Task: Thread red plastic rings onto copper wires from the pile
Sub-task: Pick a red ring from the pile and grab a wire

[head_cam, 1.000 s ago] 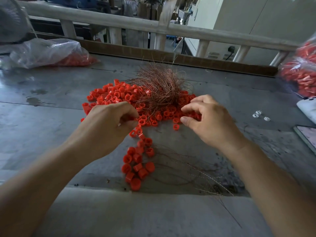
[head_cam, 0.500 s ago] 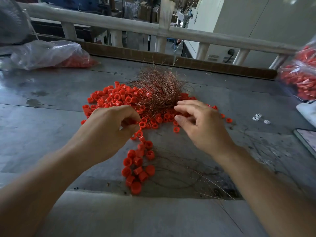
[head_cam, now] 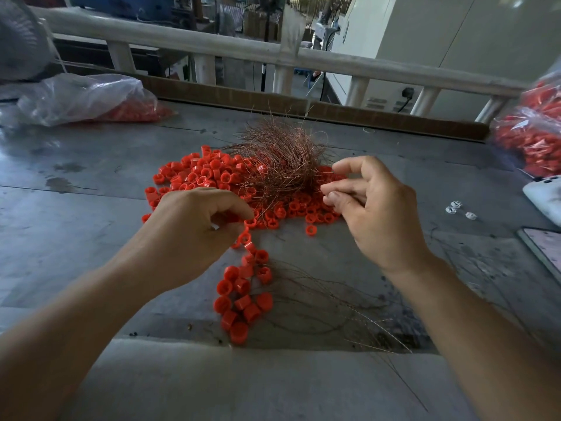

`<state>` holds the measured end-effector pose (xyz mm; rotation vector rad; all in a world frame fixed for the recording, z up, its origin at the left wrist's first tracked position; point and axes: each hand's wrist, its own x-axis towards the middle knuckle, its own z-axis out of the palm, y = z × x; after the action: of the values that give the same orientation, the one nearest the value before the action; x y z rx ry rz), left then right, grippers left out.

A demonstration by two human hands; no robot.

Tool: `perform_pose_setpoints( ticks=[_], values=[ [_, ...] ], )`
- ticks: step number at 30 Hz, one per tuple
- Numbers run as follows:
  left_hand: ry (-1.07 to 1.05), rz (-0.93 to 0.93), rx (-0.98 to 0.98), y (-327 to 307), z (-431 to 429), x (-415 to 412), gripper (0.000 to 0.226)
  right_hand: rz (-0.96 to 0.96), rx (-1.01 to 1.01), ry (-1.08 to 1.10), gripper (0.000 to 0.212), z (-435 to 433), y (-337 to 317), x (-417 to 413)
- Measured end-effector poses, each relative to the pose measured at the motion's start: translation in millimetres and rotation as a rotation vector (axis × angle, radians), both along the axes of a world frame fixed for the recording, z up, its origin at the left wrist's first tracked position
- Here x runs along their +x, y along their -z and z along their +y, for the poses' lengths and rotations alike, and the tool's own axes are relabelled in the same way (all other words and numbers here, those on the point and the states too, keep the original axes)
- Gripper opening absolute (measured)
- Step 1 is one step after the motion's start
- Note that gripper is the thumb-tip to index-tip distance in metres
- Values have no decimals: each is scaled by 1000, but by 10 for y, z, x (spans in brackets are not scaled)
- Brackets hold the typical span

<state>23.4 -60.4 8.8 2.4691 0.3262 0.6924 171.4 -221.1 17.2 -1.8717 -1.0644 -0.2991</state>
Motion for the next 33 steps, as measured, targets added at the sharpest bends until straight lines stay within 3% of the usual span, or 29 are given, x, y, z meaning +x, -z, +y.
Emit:
perform_pose_setpoints(
  ticks=[3, 5, 9, 13, 19, 27, 33],
  values=[
    [92, -25, -224, -21, -25, 4, 9, -83, 54, -71, 20, -11, -64, -91],
    [188, -51, -391, -40, -59, 2, 29, -175, 52, -195, 18, -31, -106, -170],
    [303, -43, -479, -49, -127, 12, 26, -346, -50, -382, 13, -31, -79, -295],
    [321, -21, -477, -38, -163, 21, 29, -373, -102, -407, 9, -5, -29, -303],
    [341, -6, -475, -27, -169, 11, 32, -278, -92, -309, 21, 11, -45, -371],
    [308, -10, -428, -21, -155, 22, 7, -398, -139, -306, 18, 23, -8, -359],
    [270, -102, -509, -35, -128, 17, 25, -325, -48, -276, 7, -19, -73, -281]
  ],
)
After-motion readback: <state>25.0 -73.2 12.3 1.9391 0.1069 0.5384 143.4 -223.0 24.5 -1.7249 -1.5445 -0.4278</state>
